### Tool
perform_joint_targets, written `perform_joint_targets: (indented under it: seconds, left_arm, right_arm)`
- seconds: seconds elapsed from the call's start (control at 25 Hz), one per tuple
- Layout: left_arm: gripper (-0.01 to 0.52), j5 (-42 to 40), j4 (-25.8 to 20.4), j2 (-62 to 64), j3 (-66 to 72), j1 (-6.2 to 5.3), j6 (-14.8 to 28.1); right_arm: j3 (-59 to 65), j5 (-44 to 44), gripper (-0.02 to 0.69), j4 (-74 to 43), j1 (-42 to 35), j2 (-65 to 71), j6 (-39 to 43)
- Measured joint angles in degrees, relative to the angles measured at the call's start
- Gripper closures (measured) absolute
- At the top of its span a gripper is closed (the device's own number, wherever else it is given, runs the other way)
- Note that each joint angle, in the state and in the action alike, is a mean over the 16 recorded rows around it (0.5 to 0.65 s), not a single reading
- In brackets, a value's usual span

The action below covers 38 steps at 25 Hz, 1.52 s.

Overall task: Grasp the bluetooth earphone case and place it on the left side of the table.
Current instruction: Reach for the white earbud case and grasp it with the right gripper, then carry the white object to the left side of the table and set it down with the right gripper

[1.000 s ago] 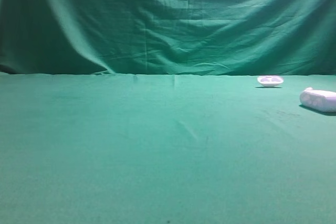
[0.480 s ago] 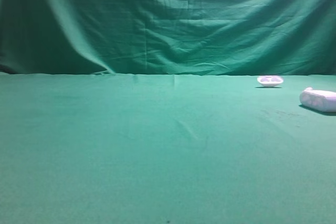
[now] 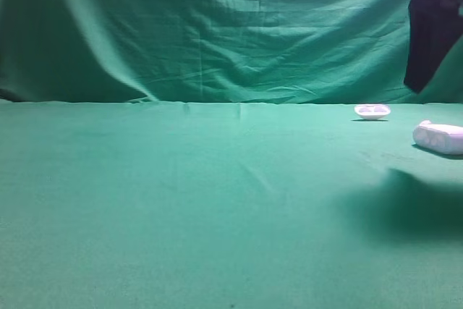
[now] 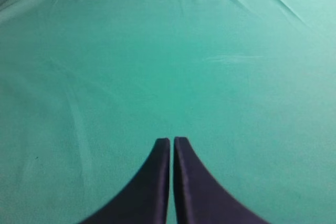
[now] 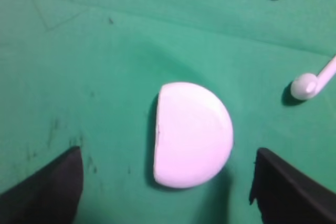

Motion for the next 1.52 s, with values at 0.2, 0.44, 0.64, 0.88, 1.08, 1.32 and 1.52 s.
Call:
perform_joint_targets:
  seconds: [0.2,0.44,0.64,0.88,1.08,1.32,1.52]
  left_arm:
    - [0.514,0.00,0.00,0.00,0.00,0.00,0.00]
    - [0.514,0.00,0.00,0.00,0.00,0.00,0.00]
    - [0.514,0.00,0.00,0.00,0.00,0.00,0.00]
    - [0.514,0.00,0.00,0.00,0.00,0.00,0.00]
    - [0.514,0.00,0.00,0.00,0.00,0.00,0.00]
    - [0.514,0.00,0.00,0.00,0.00,0.00,0.00]
    - [0.514,0.00,0.00,0.00,0.00,0.00,0.00]
  right_arm:
    - [-0.74,-1.13,0.153,-0.68,0.00,2.56,0.23]
    - [-1.45,-1.44,0.250,-0.80,0.03,3.48,0.51]
    - [-4.60,0.60,0.316,-0.30,1.06,3.14,0.81]
    - [-13.76,5.10,0.331,1.87,6.32,3.07,1.16]
    - [-26.40,9.51,0.331,4.18,14.35,5.93,1.30]
    - [-44.03,12.95,0.331,6.31,25.41,14.87,1.39]
    - [-56.74,13.92,0.331,6.73,32.33,25.13,1.42]
